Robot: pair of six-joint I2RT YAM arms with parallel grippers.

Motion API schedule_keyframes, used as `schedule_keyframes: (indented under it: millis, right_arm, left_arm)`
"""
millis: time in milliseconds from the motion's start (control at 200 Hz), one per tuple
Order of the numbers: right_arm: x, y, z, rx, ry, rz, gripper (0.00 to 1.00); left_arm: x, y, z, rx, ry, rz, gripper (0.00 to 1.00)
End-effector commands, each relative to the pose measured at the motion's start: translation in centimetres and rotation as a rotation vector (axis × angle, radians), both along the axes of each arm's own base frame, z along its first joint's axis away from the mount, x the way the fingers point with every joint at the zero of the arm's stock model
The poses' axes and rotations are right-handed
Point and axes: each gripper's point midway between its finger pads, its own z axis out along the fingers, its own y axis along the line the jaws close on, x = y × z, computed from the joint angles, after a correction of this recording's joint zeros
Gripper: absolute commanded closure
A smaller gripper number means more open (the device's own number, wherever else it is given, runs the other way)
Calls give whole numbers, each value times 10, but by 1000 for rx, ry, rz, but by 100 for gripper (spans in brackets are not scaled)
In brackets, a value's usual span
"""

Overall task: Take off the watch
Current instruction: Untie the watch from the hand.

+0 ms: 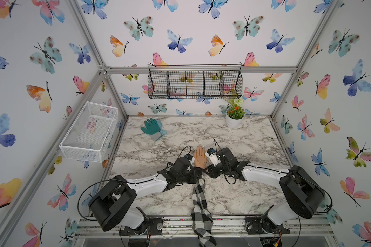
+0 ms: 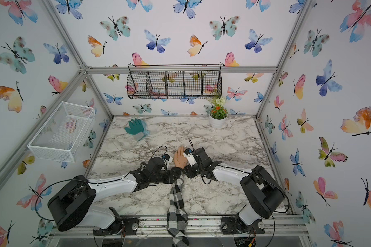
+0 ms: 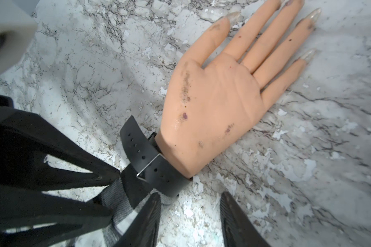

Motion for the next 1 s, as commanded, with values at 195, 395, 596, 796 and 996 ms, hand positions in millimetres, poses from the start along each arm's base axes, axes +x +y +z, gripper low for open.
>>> schedule_keyframes:
  millis: [195,395,596,796,996]
  right_arm:
    - [-6,3,-4,-51,-33,116,49]
    - [-1,17,-5,-29,-26,150,49]
    - [1,26,-10,-14,-4,177,49]
    - [-5,34,-16,9,27,222,48]
    - [-18,41,-17,31,75,278,57]
  left_arm:
    - [-19,39,-50,162,93,33,68]
    - [-19,44,-55,171,98,39,68]
    - [-20,48,-59,173,104,46,68]
    - [-22,49,-62,176,113,43,68]
    - [-21,51,-64,179,113,48,68]
